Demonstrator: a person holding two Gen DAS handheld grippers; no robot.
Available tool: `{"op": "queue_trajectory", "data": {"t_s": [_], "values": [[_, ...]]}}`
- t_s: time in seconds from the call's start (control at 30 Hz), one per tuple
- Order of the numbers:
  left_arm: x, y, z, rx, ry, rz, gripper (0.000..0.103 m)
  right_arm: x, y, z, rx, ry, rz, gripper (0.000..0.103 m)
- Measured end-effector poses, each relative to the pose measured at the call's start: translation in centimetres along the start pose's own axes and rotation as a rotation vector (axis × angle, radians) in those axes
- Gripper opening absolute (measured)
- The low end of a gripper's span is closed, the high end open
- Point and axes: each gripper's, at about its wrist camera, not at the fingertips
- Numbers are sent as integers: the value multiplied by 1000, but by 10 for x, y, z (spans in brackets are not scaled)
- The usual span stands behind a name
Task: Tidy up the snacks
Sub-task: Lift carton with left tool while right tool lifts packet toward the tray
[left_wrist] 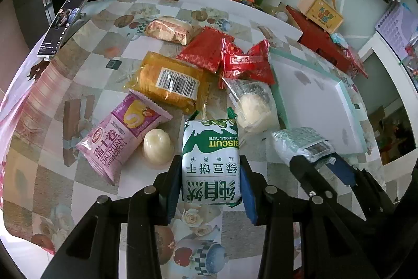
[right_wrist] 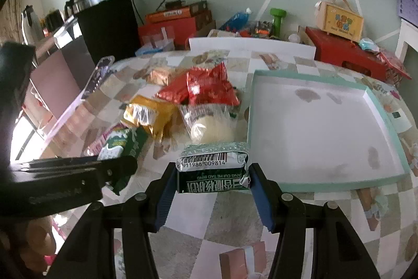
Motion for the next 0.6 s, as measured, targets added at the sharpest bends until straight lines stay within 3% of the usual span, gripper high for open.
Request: {"op": "queue_trajectory", "data": {"t_s": [0.27, 0.6], "values": [[23, -20, -12, 33, 3, 37, 43, 14, -18, -20, 64, 37, 44, 58], [92, -63, -3, 73, 81, 129, 43, 74, -44, -29, 113, 221, 167, 58]]}}
Point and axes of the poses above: each gripper's, at about its wrist camera, not at the fingertips, and z roughly the way its jaws point, x to its right, y to its underside, and after that the axes turned 1 degree about x, right-handed
